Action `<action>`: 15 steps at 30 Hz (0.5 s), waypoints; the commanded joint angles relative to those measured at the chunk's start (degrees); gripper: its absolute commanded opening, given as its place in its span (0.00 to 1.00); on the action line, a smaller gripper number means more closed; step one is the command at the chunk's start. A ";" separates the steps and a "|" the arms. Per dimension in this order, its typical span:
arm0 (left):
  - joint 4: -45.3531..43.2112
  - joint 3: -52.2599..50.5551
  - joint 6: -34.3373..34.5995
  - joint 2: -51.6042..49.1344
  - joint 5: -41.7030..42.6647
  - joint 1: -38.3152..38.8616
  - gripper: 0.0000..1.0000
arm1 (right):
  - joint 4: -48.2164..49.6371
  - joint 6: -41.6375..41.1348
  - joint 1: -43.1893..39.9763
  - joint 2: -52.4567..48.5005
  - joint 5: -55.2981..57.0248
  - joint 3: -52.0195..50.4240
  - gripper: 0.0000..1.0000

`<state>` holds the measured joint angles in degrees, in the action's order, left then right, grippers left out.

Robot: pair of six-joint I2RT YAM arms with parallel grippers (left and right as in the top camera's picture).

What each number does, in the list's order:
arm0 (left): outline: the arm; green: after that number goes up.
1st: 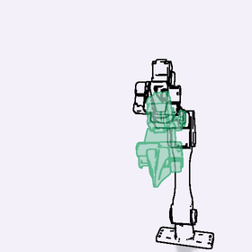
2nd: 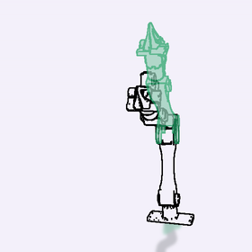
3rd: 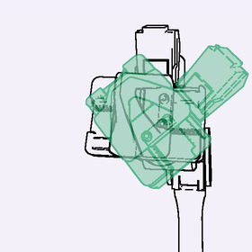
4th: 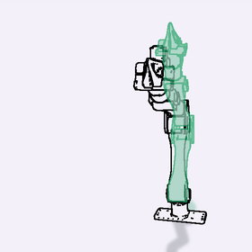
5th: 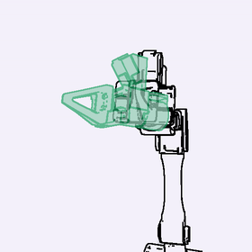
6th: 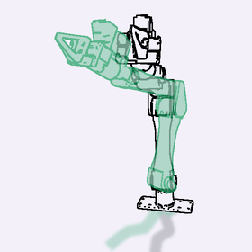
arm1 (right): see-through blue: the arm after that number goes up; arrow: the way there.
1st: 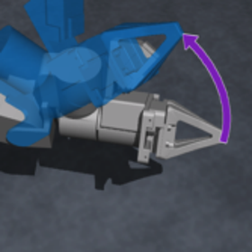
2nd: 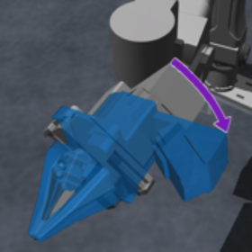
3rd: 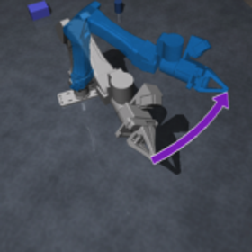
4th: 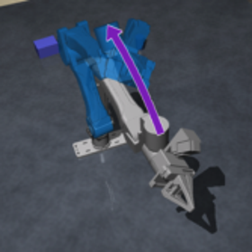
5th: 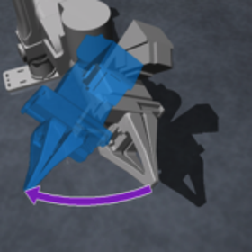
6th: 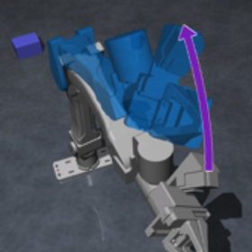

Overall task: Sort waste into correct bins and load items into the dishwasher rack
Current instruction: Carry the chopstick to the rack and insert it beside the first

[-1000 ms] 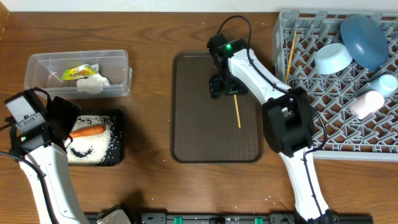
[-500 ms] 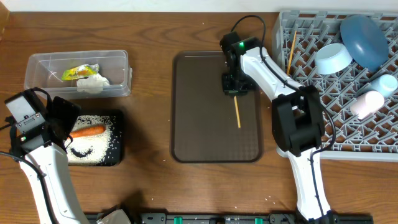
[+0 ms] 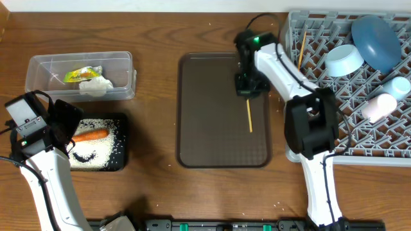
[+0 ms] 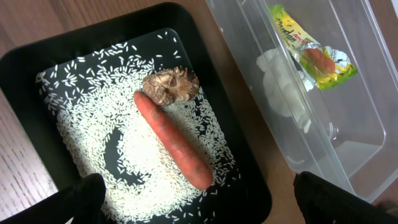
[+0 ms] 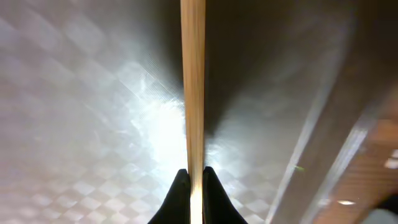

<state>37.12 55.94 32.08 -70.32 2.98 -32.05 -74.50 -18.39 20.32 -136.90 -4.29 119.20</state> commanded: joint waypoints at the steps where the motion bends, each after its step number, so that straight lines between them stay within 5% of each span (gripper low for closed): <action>1: 0.17 0.55 -0.76 0.55 -0.66 -0.17 0.98 | 0.07 3.06 -3.58 9.60 -0.26 3.10 0.01; 15: 0.17 0.55 -0.76 0.55 -0.68 -0.17 0.98 | 4.00 7.78 -16.09 16.48 0.33 2.01 0.01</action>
<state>37.12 55.96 32.08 -70.32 2.98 -32.05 -71.07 -13.21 4.95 -118.28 -4.25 122.30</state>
